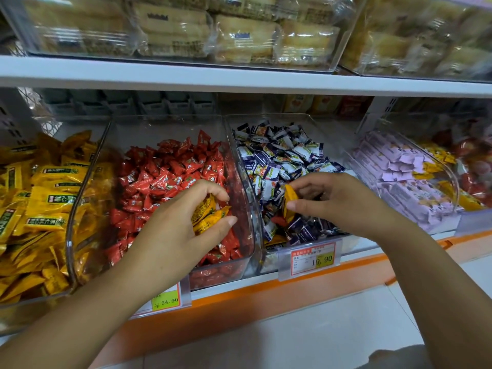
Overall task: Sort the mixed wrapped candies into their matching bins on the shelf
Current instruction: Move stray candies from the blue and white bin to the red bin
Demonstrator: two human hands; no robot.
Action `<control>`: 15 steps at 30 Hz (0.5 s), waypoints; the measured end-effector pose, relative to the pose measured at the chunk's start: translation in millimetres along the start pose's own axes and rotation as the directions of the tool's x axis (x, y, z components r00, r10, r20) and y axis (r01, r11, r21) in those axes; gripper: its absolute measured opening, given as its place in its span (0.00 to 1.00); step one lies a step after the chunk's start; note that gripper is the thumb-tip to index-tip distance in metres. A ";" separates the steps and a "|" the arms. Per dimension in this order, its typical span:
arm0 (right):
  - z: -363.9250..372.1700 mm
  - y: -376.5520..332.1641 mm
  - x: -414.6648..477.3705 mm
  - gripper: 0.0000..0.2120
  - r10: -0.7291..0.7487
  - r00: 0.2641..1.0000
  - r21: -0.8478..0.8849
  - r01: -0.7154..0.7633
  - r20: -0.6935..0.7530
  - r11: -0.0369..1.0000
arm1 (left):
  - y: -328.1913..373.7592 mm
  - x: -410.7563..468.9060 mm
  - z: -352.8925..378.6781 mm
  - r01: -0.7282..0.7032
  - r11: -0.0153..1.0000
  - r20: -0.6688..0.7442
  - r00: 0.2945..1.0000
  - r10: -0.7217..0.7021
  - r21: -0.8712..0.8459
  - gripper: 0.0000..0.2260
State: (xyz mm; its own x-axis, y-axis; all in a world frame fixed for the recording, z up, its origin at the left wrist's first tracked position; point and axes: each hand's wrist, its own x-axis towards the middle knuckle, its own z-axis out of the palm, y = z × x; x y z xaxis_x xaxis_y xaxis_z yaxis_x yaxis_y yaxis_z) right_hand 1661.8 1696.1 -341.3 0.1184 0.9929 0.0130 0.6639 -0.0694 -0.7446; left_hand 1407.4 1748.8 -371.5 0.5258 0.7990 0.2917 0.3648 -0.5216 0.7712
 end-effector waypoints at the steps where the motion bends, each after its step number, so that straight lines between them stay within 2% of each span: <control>1: 0.4 -2.4 -0.4 0.08 -0.015 1.000 0.019 0.015 -0.020 1.000 | -0.6 0.0 0.1 0.000 1.000 -0.007 1.000 0.000 -0.001 0.10; 5: 2.7 -15.5 -4.2 0.08 -0.084 0.987 0.203 0.110 -0.134 0.973 | -3.0 -1.0 -0.6 -0.012 0.999 -0.033 0.999 0.011 -0.037 0.14; 8: 6.1 -30.9 -11.4 0.10 -0.144 0.980 0.372 0.186 -0.137 0.909 | -3.4 -2.4 -0.5 -0.035 0.996 -0.060 0.998 0.030 -0.081 0.12; 12: 19.6 -45.9 -17.5 0.12 -0.186 0.983 0.469 0.168 -0.008 0.867 | -2.9 -2.7 -2.4 -0.078 0.995 -0.119 0.990 0.070 -0.058 0.12; 15: 36.6 -49.3 -18.2 0.13 -0.181 0.977 0.456 0.109 0.116 0.883 | -1.8 -2.8 -3.8 -0.115 0.993 -0.074 0.990 0.117 0.030 0.19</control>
State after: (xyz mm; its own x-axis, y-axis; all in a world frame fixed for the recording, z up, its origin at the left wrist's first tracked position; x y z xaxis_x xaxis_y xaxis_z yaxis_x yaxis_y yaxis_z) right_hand 1599.9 1685.0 -329.3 -0.0907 0.9934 0.0699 0.2623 0.0916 -0.9606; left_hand 1402.3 1748.6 -371.5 0.5061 0.7528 0.4209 0.3250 -0.6185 0.7154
